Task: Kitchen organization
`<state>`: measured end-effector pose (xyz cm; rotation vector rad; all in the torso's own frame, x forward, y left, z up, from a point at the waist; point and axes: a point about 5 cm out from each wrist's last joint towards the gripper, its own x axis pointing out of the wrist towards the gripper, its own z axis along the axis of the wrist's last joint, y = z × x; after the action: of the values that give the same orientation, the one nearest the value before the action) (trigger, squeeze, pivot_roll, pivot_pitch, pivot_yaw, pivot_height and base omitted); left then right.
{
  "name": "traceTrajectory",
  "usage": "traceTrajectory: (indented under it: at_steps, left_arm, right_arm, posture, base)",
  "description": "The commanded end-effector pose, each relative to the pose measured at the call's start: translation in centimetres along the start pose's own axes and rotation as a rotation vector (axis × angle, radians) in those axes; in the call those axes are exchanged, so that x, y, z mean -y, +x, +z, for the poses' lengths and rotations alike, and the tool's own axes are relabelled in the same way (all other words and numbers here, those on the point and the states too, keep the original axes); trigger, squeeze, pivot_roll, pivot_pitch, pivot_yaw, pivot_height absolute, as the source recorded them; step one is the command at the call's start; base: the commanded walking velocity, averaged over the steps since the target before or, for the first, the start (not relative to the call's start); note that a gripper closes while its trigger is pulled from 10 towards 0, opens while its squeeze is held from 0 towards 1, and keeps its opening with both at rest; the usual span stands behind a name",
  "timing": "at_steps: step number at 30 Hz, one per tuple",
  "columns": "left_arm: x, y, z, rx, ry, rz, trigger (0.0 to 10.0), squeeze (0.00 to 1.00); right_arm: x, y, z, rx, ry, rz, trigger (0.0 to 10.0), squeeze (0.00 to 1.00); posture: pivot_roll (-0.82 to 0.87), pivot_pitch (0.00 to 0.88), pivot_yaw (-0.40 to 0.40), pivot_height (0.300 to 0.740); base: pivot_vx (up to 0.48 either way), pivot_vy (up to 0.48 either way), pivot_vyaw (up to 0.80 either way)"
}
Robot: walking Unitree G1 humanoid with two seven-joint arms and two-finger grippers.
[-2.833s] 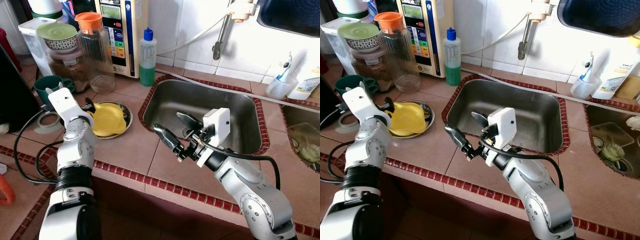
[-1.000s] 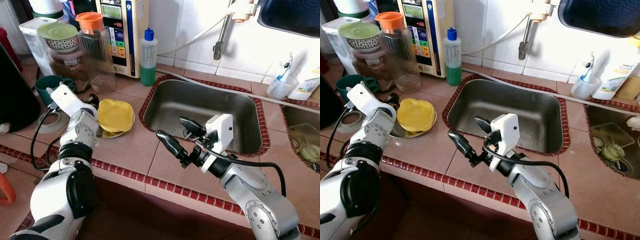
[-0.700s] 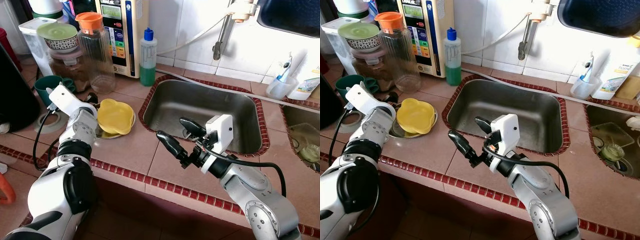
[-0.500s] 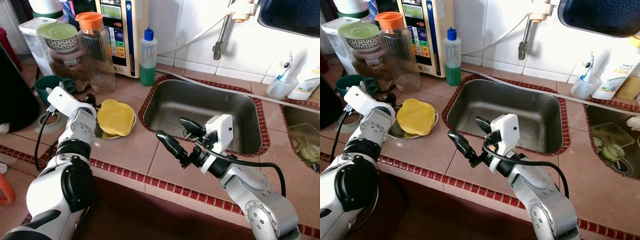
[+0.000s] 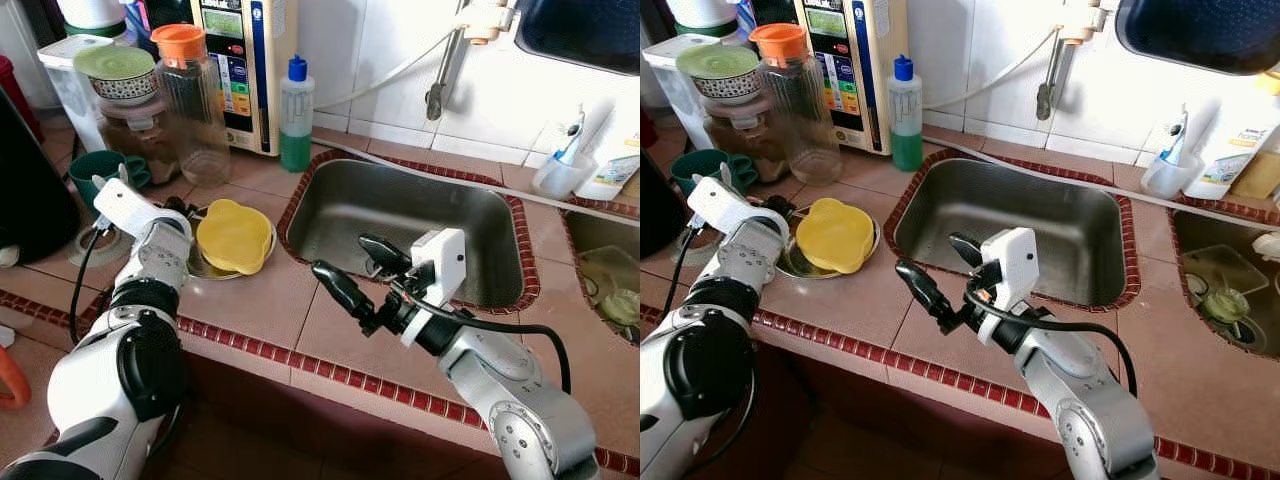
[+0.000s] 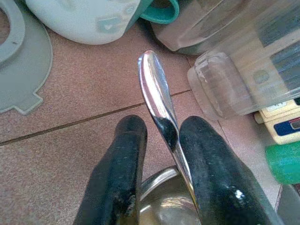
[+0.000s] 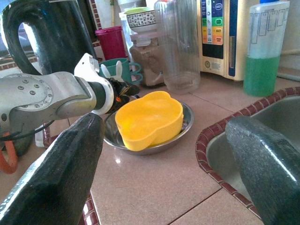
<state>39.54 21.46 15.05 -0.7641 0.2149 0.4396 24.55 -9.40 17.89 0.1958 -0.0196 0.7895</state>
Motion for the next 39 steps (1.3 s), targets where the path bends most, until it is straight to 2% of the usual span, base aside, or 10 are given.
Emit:
traceTrajectory:
  at_steps: [1,13,31,33,36,39]
  left_arm:
    - [0.4,0.0,0.2,-0.002,-0.01,-0.006,0.0,0.0]
    - [-0.2,0.1,0.8,0.033,0.01,0.029,0.0,0.0]
    - [-0.2,0.1,1.8,0.084,0.036,0.048,0.0,0.0]
    - [0.0,0.1,2.0,0.097,0.044,0.045,0.0,0.0]
    - [1.7,-0.2,3.1,0.162,0.095,-0.028,0.0,0.0]
    - [4.5,-0.9,4.9,0.27,0.156,-0.157,0.0,0.0]
  right_arm:
    - [0.1,-0.1,0.5,0.013,-0.019,-0.008,10.0,0.69]
    - [0.1,0.0,0.5,0.014,-0.019,-0.01,10.0,0.69]
    - [0.2,0.0,0.5,0.017,-0.022,-0.01,10.0,0.69]
    - [0.2,0.0,0.5,0.017,-0.023,-0.011,10.0,0.69]
    - [0.2,0.0,0.5,0.018,-0.023,-0.012,10.0,0.69]
    - [0.3,0.1,0.5,0.02,-0.024,-0.013,10.0,0.69]
  posture:
    - [0.05,0.0,-0.017,0.74]
    - [0.05,0.0,-0.016,0.74]
    - [0.05,0.0,-0.015,0.74]
    - [0.05,0.0,-0.015,0.74]
    - [0.05,0.0,-0.015,0.74]
    - [0.05,0.0,-0.015,0.74]
  base:
    - [0.0,0.0,0.0]
    - [0.0,0.0,0.0]
    - [0.0,0.0,0.0]
    - [0.0,0.0,0.0]
    - [0.0,0.0,0.0]
    - [0.0,0.0,0.0]
